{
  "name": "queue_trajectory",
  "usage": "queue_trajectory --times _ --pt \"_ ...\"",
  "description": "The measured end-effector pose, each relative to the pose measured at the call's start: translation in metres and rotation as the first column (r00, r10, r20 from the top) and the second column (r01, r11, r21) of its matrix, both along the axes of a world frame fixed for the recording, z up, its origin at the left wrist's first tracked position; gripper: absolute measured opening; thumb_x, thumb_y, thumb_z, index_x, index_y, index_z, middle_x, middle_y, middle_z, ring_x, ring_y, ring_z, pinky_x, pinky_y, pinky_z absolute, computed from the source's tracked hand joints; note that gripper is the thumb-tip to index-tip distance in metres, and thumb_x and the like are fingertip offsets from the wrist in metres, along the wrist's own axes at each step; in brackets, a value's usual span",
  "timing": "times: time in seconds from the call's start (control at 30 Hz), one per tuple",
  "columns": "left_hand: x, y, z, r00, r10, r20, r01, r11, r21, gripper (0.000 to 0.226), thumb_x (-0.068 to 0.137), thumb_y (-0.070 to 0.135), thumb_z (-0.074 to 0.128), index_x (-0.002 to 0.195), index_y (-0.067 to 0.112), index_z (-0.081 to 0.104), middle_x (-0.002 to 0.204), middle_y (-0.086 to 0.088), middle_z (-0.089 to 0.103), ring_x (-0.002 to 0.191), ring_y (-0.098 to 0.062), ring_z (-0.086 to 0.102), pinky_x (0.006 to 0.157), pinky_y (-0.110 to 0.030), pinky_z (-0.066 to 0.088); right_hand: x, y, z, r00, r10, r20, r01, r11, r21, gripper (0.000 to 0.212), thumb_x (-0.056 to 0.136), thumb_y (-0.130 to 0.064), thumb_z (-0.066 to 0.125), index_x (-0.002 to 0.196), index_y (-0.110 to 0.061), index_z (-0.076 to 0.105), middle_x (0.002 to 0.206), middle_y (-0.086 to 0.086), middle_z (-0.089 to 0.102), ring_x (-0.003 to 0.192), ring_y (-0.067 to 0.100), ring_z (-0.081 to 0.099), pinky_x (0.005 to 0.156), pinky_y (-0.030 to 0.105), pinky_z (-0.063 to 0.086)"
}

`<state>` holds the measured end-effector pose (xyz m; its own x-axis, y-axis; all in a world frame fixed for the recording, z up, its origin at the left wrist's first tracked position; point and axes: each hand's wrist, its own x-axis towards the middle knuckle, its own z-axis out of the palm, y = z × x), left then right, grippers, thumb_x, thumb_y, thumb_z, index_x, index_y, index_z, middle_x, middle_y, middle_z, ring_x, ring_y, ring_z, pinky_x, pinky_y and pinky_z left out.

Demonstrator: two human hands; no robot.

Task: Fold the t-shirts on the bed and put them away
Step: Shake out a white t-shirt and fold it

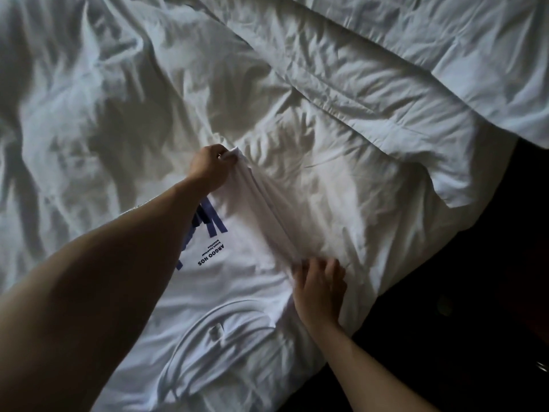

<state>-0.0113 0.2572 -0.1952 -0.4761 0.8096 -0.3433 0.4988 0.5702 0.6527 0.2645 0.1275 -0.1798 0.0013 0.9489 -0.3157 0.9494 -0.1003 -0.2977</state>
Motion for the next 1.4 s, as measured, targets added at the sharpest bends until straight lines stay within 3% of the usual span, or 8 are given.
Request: queue_trajectory --times 0.13,0.33,0.43,0.57,0.67,0.9,1.13,1.4 --pt "-0.004 0.001 0.0 0.997 -0.044 0.07 0.048 0.997 -0.056 0.02 0.092 0.03 0.063 0.087 0.011 0.065 0.08 -0.011 0.06 0.074 -0.026 0.055 0.066 -0.034 0.041 0.006 0.008 0.003 0.996 -0.035 -0.084 0.01 0.959 -0.284 0.104 0.071 -0.086 0.043 0.135 -0.004 0.046 0.13 0.016 0.056 0.122 0.035 0.053 0.095 0.04 0.045" --pt "-0.003 0.011 0.01 0.992 -0.092 0.085 0.1 0.991 -0.093 0.023 0.093 0.027 0.064 0.081 0.007 0.063 0.082 -0.019 0.058 0.073 -0.029 0.053 0.066 -0.032 0.038 0.027 0.036 0.001 0.902 -0.081 -0.424 -0.104 0.912 -0.396 0.005 0.088 -0.019 0.07 0.091 -0.016 0.069 0.088 -0.005 0.07 0.088 0.007 0.065 0.074 0.022 0.047" --pt "-0.003 0.016 0.015 0.994 -0.106 0.037 0.107 0.993 -0.054 0.024 0.095 0.025 0.061 0.098 0.002 0.066 0.102 -0.026 0.064 0.093 -0.041 0.061 0.076 -0.04 0.047 0.026 0.037 0.009 0.768 -0.247 -0.591 -0.052 0.896 -0.442 0.023 0.094 -0.005 0.061 0.084 -0.025 0.062 0.082 -0.013 0.065 0.077 -0.014 0.06 0.074 0.014 0.042" --pt "-0.001 0.022 0.029 0.987 -0.153 -0.043 0.151 0.988 -0.044 0.026 0.098 0.025 0.055 0.107 0.001 0.061 0.108 -0.026 0.063 0.099 -0.042 0.059 0.081 -0.042 0.045 0.025 0.04 0.013 0.389 -0.652 -0.65 0.198 0.749 -0.633 0.014 0.095 -0.002 0.059 0.089 -0.014 0.064 0.081 -0.009 0.07 0.086 0.011 0.066 0.073 0.013 0.049" --pt "0.0 0.033 0.043 0.994 -0.111 0.0 0.111 0.993 -0.048 0.026 0.097 0.025 0.055 0.109 0.003 0.062 0.107 -0.025 0.063 0.099 -0.04 0.06 0.081 -0.041 0.048 0.025 0.054 0.02 0.302 -0.72 -0.625 0.248 0.692 -0.678 0.014 0.095 -0.002 0.058 0.084 -0.012 0.061 0.074 0.001 0.063 0.071 0.015 0.059 0.065 0.022 0.049" --pt "0.019 0.063 0.09 0.985 -0.152 0.084 0.152 0.988 0.009 0.023 0.097 0.019 0.052 0.111 0.002 0.061 0.096 -0.015 0.057 0.086 -0.026 0.054 0.072 -0.031 0.04 0.03 0.094 0.053 0.255 -0.76 -0.598 0.164 0.644 -0.748 0.016 0.093 -0.019 0.065 0.104 -0.008 0.07 0.096 0.007 0.074 0.089 0.021 0.069 0.074 0.029 0.055" --pt "0.012 0.059 0.103 0.949 -0.292 0.115 0.302 0.95 -0.076 0.019 0.091 0.005 0.055 0.101 -0.006 0.066 0.087 -0.015 0.06 0.08 -0.024 0.056 0.066 -0.029 0.042 0.029 0.084 0.049 0.489 -0.563 -0.666 0.082 0.79 -0.608 0.029 0.084 0.001 0.071 0.112 -0.002 0.07 0.103 0.011 0.074 0.098 0.019 0.07 0.085 0.026 0.055" --pt "0.024 0.063 0.138 0.966 -0.215 0.143 0.207 0.976 0.066 0.018 0.093 0.007 0.052 0.1 -0.002 0.067 0.085 -0.015 0.058 0.077 -0.022 0.053 0.068 -0.031 0.04 0.04 0.105 0.085 0.473 -0.544 -0.693 0.19 0.831 -0.523 0.029 0.081 -0.001 0.075 0.109 -0.004 0.07 0.097 0.009 0.075 0.087 0.02 0.071 0.082 0.032 0.057"
